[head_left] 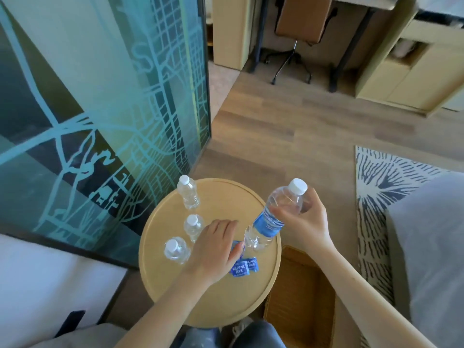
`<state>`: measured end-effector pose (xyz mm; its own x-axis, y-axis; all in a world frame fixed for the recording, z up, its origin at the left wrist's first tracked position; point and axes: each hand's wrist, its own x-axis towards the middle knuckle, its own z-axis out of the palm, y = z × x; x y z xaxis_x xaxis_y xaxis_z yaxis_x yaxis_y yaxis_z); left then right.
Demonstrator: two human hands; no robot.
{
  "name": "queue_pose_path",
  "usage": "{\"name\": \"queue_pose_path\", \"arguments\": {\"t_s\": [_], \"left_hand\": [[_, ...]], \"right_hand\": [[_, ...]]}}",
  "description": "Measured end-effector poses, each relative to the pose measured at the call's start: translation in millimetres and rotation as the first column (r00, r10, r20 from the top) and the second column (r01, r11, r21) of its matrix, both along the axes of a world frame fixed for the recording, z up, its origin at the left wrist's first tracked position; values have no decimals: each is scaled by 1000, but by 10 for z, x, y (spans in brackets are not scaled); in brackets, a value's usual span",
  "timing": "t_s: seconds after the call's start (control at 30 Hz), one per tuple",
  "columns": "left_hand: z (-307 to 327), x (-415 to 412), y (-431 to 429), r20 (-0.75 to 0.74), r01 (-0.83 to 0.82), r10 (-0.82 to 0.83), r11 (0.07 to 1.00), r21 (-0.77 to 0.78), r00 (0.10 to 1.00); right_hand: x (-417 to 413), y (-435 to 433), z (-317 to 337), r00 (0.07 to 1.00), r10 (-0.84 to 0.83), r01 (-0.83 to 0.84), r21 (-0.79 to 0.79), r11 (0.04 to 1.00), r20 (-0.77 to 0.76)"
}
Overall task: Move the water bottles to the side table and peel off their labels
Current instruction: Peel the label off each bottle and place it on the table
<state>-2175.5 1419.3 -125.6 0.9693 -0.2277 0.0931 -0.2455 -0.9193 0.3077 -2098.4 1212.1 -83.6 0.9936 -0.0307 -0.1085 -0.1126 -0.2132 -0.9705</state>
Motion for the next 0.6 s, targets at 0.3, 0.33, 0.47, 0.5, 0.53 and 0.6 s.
{"name": "queue_pose_path", "arguments": {"t_s": [0.3,0.33,0.47,0.5,0.53,0.6], "left_hand": [[662,123,12,177,95,-76,990,-104,981],[707,142,21,194,100,-77,988,-115,978],[880,220,27,201,113,-70,971,-210,977],[920,241,24,194,118,-74,967,-227,978],[952,255,21,184,121,-78,964,-237,980],[1014,278,18,158,112,-73,959,-259,985]], "right_hand": [[-121,65,1002,983,29,-74,247,966,180],[-108,66,1068,981,32,-80,253,964,190],[-37,69,1264,978,33,-88,263,961,208],[-16,71,1300,977,35,-93,275,957,210],[-2,73,1331,978,35,-95,290,952,206],[26,83,1384,982,30,-89,313,946,189]]}}
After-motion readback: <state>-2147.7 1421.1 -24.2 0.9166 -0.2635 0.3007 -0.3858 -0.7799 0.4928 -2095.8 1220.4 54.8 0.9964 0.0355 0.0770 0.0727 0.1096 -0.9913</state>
